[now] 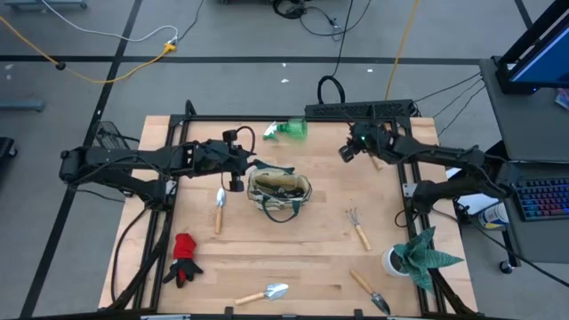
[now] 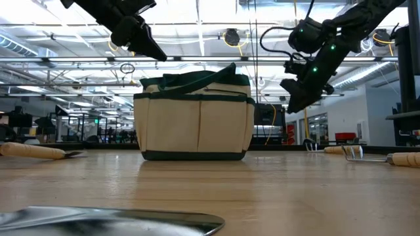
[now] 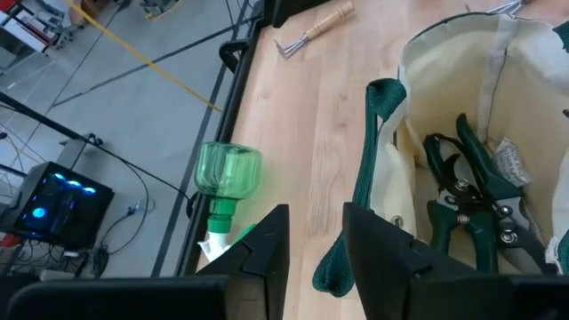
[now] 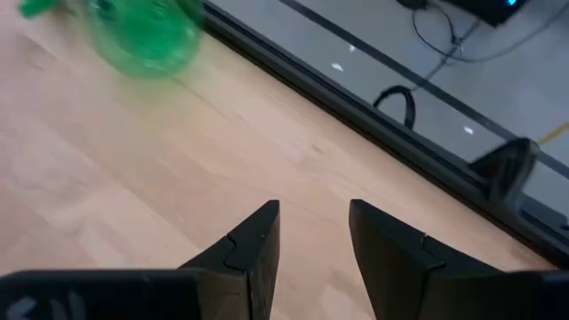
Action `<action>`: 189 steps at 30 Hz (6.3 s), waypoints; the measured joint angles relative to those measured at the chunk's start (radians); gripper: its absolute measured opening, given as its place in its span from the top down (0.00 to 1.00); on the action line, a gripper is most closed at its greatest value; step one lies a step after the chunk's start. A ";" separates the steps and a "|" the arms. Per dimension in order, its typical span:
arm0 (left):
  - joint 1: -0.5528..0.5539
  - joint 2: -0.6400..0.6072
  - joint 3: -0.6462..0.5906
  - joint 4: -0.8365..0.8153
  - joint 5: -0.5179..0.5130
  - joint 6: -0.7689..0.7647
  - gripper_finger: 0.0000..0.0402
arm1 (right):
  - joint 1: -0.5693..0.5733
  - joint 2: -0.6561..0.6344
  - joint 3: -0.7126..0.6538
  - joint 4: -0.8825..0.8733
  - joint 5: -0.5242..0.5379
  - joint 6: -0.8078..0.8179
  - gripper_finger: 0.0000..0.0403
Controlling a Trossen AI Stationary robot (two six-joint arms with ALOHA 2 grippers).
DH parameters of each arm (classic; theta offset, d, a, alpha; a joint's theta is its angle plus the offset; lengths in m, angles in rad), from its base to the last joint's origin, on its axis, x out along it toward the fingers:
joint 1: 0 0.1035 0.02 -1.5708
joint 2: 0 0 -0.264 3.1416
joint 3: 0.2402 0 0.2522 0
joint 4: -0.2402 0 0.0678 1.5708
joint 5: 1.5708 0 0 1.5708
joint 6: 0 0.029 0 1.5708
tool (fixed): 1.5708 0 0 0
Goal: Pick & Place Garden tools in Gardening bag
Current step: Put the top brown hand rake into the brown gardening bag
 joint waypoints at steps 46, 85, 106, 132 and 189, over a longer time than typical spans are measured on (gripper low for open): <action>0.000 0.000 0.000 0.001 0.000 -0.042 0.72 | -0.171 0.000 -0.166 -0.124 -0.004 0.209 0.68; 0.000 0.000 0.000 0.002 0.000 -0.048 0.72 | -0.171 0.000 -0.375 0.191 -0.083 0.131 0.83; 0.000 0.000 0.000 0.000 0.001 -0.126 0.72 | -0.169 0.002 -0.377 0.410 -0.277 0.069 0.84; 0.000 -0.001 0.000 0.001 -0.017 -0.186 0.72 | 0.045 0.001 -0.296 0.571 -0.349 0.069 0.84; -0.157 -0.201 0.001 -0.363 -0.390 -0.367 0.72 | 0.401 0.467 0.275 0.771 -0.686 -0.169 0.84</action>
